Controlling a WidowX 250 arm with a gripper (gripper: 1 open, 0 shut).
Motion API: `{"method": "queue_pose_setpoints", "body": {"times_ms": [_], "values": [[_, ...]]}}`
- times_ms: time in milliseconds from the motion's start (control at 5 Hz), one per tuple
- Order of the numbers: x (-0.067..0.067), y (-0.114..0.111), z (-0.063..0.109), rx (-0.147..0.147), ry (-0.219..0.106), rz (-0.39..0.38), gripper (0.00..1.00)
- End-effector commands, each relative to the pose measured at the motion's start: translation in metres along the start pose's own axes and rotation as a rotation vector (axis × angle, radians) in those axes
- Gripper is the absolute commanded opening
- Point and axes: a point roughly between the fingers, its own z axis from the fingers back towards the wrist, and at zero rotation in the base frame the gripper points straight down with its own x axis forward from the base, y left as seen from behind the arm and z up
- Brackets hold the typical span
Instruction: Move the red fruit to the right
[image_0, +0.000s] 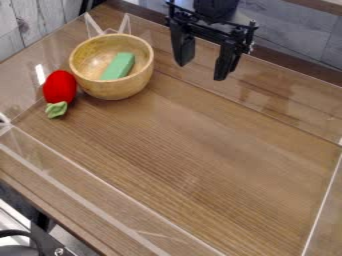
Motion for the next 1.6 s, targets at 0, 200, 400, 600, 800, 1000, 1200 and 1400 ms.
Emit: {"method": "queue_pose_setpoints", "body": {"times_ms": [0, 200, 400, 600, 800, 1000, 1200, 1400], "values": [[-0.015, 0.006, 0.0, -0.005, 0.021, 0.055, 1.0], [-0.026, 0.047, 0.006, -0.008, -0.003, 0.146, 1.0], [-0.039, 0.097, 0.005, -0.019, -0.043, 0.282, 1.0], [-0.051, 0.14, 0.003, -0.023, -0.084, 0.38, 1.0], [-0.066, 0.164, 0.007, -0.02, -0.098, 0.464, 1.0], [-0.071, 0.178, 0.004, -0.012, -0.101, 0.531, 1.0], [-0.067, 0.184, 0.002, -0.005, -0.103, 0.576, 1.0], [-0.063, 0.185, 0.001, 0.0, -0.107, 0.605, 1.0]]}}
